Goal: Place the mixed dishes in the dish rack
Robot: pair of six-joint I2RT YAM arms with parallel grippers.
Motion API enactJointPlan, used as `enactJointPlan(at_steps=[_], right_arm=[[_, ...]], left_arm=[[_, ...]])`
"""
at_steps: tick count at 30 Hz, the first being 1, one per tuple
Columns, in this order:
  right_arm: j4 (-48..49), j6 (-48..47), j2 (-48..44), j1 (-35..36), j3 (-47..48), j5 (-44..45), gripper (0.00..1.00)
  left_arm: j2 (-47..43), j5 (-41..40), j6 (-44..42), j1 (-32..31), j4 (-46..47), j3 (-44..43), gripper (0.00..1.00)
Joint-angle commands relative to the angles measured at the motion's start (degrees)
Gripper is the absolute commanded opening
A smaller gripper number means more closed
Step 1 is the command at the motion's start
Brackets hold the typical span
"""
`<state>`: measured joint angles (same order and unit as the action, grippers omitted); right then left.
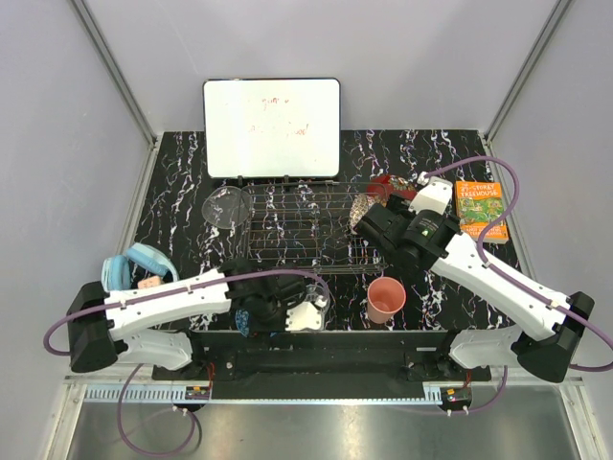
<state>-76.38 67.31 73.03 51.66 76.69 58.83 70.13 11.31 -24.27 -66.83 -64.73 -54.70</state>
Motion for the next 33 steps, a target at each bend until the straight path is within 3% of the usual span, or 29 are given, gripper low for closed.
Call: enactJointPlan(at_steps=[1,9,18,23,24,27,33], right_arm=[[-4.0,2.3,-0.3,0.1,1.4,1.4,1.00],[-4.7,1.5,-1.8,-0.1,1.6,2.3,1.00],[-5.1,-0.1,-3.4,-1.1,1.1,2.9,1.00],[-5.0,-0.3,-4.0,-1.4,0.3,2.7,1.00],[-5.0,-0.5,-4.1,-1.4,0.3,2.7,1.00],[-4.9,-0.7,-4.9,-1.5,0.0,3.0,1.00],[-5.0,-0.6,-5.6,-1.6,-0.8,2.8,1.00]], left_arm=[[2.7,-2.8,1.7,-1.8,5.0,-0.2,0.94],[13.3,-13.0,6.3,-2.9,10.0,-0.9,0.89],[17.8,-18.3,9.1,-4.5,11.4,-1.4,0.76],[19.3,-19.1,9.8,-4.9,11.5,-1.7,0.50],[19.2,-19.1,9.9,-4.9,11.2,-1.8,0.40],[18.9,-19.3,10.4,-4.9,10.4,-2.3,0.22],[16.0,-19.7,11.4,-5.0,7.5,-2.9,0.00]])
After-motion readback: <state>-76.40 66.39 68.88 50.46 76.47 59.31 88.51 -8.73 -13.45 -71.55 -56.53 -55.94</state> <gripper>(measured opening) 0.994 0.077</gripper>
